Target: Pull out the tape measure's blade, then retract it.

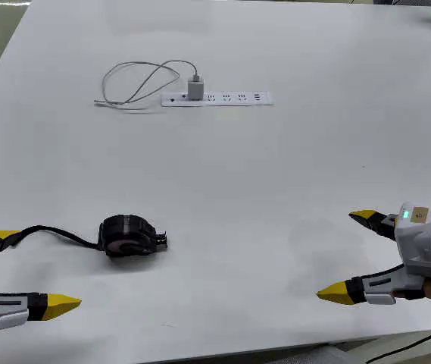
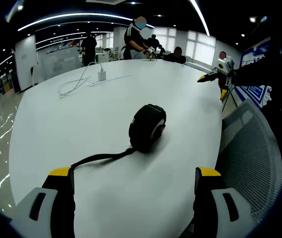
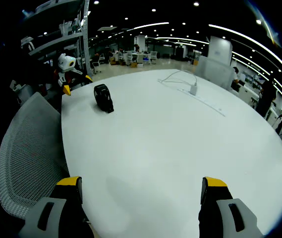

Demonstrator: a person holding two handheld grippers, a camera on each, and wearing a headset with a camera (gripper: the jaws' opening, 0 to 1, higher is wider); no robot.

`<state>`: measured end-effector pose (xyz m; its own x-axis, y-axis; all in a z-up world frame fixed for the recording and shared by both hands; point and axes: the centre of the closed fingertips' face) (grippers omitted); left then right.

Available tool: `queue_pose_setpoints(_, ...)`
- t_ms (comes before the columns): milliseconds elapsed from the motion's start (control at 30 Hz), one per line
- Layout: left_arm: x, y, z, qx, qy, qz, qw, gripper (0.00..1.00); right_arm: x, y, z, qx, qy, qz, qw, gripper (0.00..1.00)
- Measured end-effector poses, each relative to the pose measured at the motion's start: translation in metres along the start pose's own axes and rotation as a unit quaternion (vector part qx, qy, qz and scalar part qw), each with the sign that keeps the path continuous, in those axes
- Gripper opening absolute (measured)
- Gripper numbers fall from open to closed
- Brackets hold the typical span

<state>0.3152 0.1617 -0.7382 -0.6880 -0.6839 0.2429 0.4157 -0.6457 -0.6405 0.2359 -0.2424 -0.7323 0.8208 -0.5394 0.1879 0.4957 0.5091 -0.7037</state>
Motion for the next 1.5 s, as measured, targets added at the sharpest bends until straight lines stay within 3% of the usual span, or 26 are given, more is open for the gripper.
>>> queue_pose_setpoints(267, 0.002, 0.003, 0.004, 0.001, -0.001, -0.003, 1.0000, 0.99, 0.000, -0.001, -0.006, -0.005, -0.001, 0.001, 1.0000, 0.99)
queue_pose_setpoints(1000, 0.004, 0.009, 0.010, -0.013, 0.020, -0.010, 0.9997, 0.97, 0.005, -0.006, -0.001, -0.006, -0.004, -0.001, 1.0000, 0.99)
queue_pose_setpoints(1233, 0.010, 0.015, 0.019, -0.024, 0.046, -0.026, 0.9983, 0.97, 0.006, -0.003, 0.007, -0.003, -0.012, 0.007, 0.9999, 0.99)
queue_pose_setpoints(1500, 0.009, 0.021, 0.034, -0.030, 0.067, -0.035, 0.9967, 0.95, 0.010, 0.001, 0.013, -0.009, -0.013, 0.014, 0.9998, 0.99)
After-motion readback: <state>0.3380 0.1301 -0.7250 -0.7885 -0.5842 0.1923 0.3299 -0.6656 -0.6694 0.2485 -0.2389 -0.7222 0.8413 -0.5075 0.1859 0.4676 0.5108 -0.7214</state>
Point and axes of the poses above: the centre of the closed fingertips' face, and the gripper's own axes: y roughly forward along the fingers, x roughly to its right, z roughly out of its top, and after that the axes turned 14 degrees about -y, right-handed
